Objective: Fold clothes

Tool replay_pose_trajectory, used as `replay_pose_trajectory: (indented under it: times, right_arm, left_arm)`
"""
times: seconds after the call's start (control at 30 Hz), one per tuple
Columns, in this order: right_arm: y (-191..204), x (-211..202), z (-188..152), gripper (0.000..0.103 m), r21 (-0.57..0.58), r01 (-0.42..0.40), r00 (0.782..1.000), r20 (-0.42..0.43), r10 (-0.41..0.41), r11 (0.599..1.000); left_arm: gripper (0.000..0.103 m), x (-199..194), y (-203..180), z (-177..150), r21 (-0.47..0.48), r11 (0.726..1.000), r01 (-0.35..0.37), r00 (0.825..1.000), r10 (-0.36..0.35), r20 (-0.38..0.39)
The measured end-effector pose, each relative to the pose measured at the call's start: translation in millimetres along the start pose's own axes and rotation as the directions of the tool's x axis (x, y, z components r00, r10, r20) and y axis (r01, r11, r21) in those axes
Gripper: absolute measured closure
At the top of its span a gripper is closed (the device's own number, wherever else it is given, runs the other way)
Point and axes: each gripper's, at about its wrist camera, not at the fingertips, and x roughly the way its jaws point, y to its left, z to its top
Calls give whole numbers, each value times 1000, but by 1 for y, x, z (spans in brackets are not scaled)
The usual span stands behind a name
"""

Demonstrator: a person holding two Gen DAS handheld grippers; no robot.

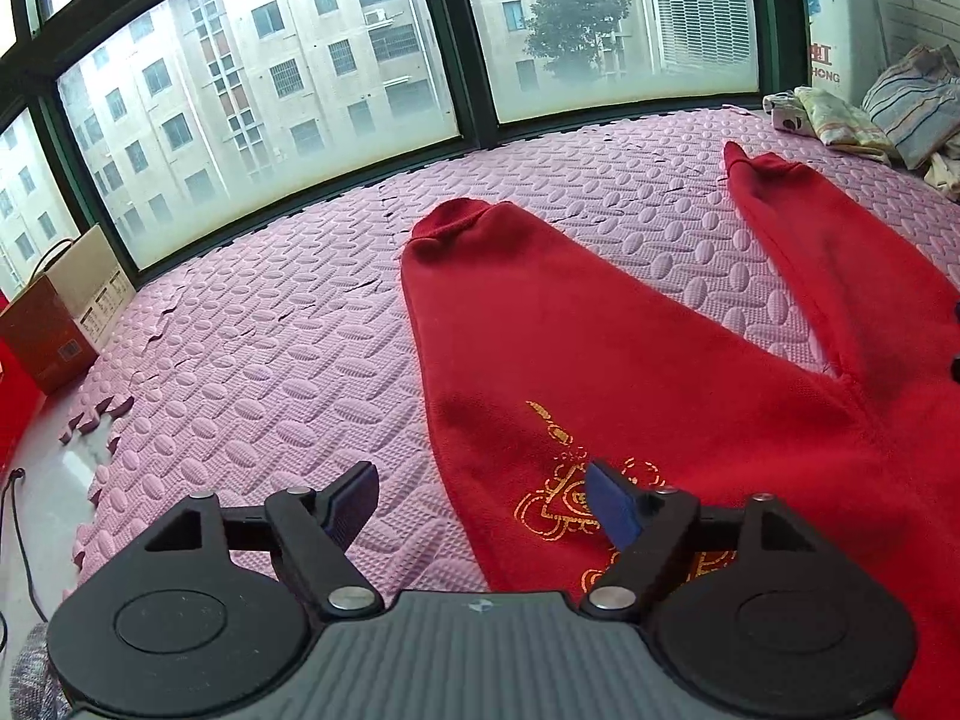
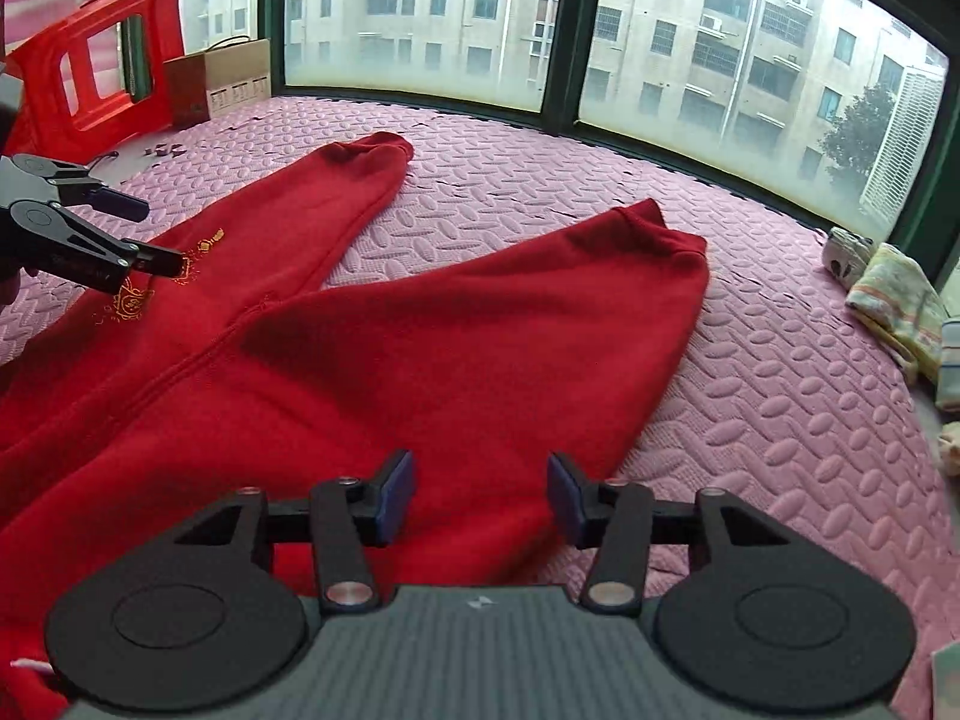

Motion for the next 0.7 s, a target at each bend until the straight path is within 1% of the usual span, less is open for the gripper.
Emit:
replay_pose_trajectory:
  times: [0.03, 0.1, 0.2, 0.3, 0.43, 0.5, 0.6, 0.7]
  right_arm:
    - [0, -4, -2, 53, 1, 7, 1000, 5, -7, 1000]
    - [1, -12, -7, 53, 4, 22, 1000, 14, -22, 1000]
    - [1, -24, -14, 53, 9, 44, 999, 27, -44, 999]
    - [10, -22, -7, 50, 39, -3, 998, 57, 1, 999]
    - [24, -17, 2, 45, 74, -74, 994, 91, 67, 995]
    - [32, -13, 1, 44, 73, -95, 992, 84, 89, 993]
    - [39, -10, -6, 44, 61, -87, 994, 69, 83, 994]
    - [40, -13, -18, 44, 56, -59, 998, 40, 56, 997]
  left_arm:
    - [23, -2, 0, -1, -5, 1000, -8, 1000, 8, -2]
    - [16, -7, 0, -2, -16, 1000, -24, 1000, 24, -6]
    - [10, -19, -2, -5, -29, 999, -32, 999, 32, 7]
    - [3, -31, -5, -5, -68, 997, -25, 1000, 26, 16]
    - [0, -42, -12, -7, -105, 994, 5, 1000, -2, 22]
    - [0, -44, -18, -12, -90, 996, 9, 1000, -7, 16]
    - [0, -43, -23, -23, -58, 998, -16, 1000, 16, -3]
    - [1, -42, -21, -34, -34, 997, -72, 997, 71, -18]
